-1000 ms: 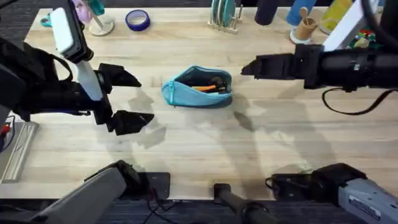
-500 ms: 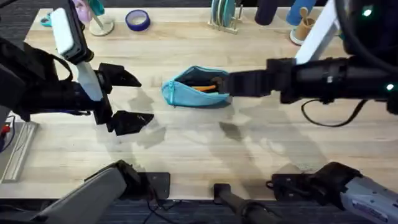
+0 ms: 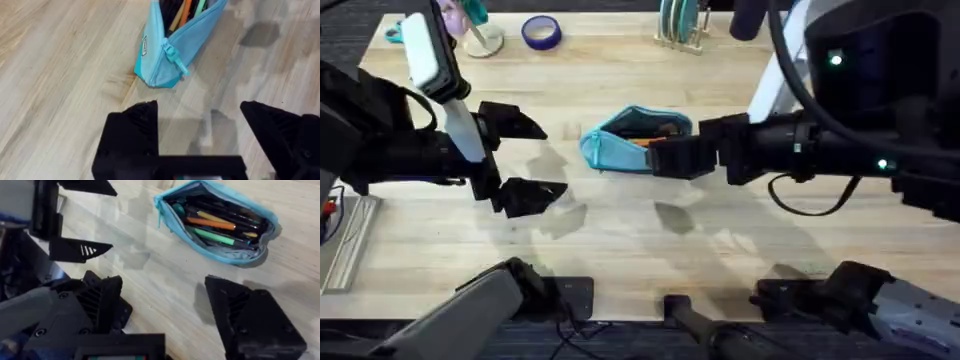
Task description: Unzip the bag, pick up the pens from the table one at a time and place them inside, then zip the bag closed.
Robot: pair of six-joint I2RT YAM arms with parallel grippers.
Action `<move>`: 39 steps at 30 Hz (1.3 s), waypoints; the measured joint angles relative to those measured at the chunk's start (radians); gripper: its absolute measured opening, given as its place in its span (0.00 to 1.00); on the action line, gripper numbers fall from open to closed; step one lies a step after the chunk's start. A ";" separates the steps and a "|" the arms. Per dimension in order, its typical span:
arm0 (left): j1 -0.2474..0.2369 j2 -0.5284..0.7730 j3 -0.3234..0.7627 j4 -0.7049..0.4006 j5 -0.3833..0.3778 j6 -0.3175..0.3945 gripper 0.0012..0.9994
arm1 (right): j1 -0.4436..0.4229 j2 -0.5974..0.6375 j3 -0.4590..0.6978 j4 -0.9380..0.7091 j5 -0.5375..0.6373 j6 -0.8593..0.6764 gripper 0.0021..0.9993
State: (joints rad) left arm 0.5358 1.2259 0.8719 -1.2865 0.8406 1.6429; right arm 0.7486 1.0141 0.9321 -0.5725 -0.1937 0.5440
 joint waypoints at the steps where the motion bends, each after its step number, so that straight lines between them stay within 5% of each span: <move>1: 0.000 0.000 0.000 0.000 0.000 0.000 0.99 | 0.000 0.003 0.000 0.001 0.005 0.011 1.00; 39: 0.000 0.000 0.000 0.000 0.000 0.000 0.99 | 0.165 0.430 0.000 0.436 0.022 0.095 1.00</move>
State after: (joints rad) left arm 0.5358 1.2259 0.8719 -1.2865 0.8402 1.6432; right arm 0.9134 1.4436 0.9325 -0.1362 -0.1715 0.6393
